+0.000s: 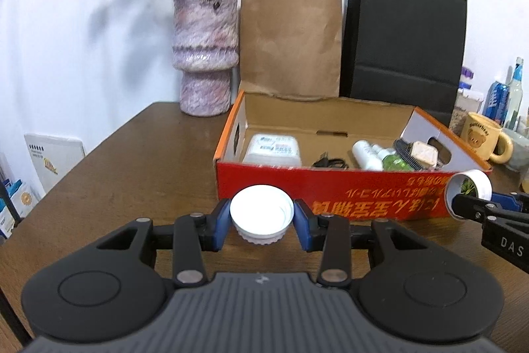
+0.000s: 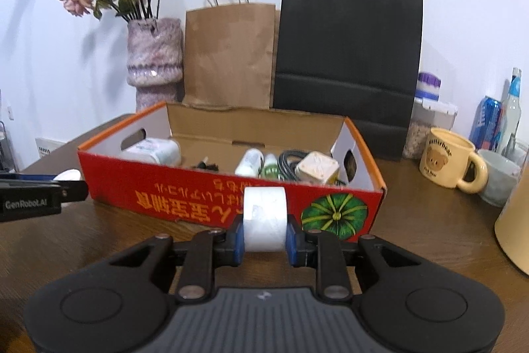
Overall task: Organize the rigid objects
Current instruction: 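Carry the white lid and tape roll over the red box with both tools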
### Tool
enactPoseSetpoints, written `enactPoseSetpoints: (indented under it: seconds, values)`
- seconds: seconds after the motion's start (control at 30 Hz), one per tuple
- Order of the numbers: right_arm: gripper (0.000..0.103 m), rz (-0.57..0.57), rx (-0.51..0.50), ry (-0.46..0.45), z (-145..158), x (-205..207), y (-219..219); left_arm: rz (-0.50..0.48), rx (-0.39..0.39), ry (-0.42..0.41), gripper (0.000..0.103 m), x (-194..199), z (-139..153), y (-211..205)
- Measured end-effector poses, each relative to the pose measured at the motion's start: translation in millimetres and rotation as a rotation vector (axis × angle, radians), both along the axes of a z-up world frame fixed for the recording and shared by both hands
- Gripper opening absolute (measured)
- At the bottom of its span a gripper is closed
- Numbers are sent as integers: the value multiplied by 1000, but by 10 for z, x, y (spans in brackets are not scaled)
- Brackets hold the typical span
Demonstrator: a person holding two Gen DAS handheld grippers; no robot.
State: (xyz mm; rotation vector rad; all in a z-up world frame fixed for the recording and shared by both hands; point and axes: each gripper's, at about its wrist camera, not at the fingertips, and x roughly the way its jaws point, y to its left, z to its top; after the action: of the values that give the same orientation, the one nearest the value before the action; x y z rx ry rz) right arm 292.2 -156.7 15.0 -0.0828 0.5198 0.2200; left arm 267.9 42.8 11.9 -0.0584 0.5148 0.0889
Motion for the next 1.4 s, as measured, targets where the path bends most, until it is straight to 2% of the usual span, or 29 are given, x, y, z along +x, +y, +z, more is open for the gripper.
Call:
enactPoseSetpoints:
  seconds: [0.33,0.63,0.93,1.4]
  values:
    - [24,7,33,-92,295,15,-8,-25,2,-100,41,32,274,-211]
    - [24,9,60,-140,442,236,29,-23,-28,-172,41,246,470,-338]
    - [24,20,71,-150,451,556,80,-9,-37,-181,41,576,487,-348]
    - [24,53,29,-119,271,1119,166,-7,10,-172,41,1152,380,-339]
